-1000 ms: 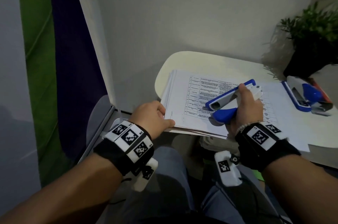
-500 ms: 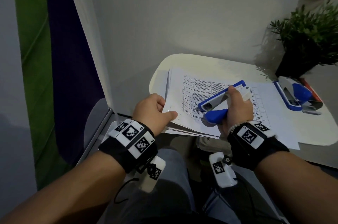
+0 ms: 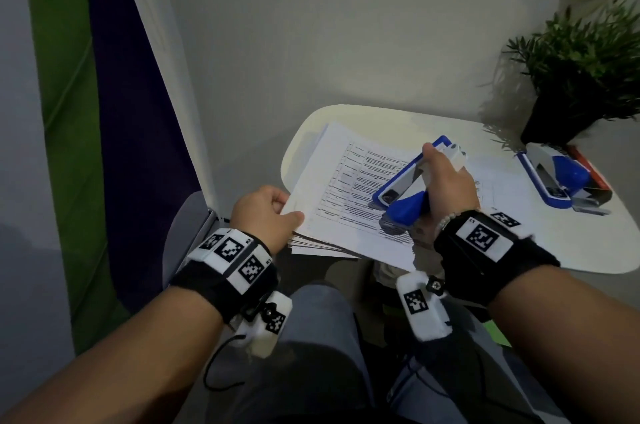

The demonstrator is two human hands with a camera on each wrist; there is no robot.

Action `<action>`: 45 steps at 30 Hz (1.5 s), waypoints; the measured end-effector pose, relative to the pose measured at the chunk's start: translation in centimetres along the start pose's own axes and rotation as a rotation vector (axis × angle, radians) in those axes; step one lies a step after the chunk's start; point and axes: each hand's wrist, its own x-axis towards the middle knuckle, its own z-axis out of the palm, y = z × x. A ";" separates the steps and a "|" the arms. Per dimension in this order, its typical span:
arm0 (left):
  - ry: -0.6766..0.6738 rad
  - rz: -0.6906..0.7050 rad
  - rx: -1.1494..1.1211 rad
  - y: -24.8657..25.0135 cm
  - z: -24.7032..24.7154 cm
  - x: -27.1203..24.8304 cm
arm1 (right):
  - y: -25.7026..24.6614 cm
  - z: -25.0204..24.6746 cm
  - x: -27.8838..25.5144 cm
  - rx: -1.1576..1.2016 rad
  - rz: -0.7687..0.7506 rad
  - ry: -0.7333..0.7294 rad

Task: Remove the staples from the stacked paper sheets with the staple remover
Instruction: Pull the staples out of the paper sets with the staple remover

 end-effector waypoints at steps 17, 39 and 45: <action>0.051 0.182 -0.106 0.0 -0.5 -0.5 | 1.2 -0.5 0.4 0.155 0.168 0.037; 0.166 0.485 -0.302 4.5 -2.6 -4.0 | -10.5 6.4 -9.0 -0.259 -0.817 -0.379; 0.213 0.599 -0.268 4.9 -2.7 -4.6 | -8.9 6.8 -9.5 -0.218 -0.860 -0.447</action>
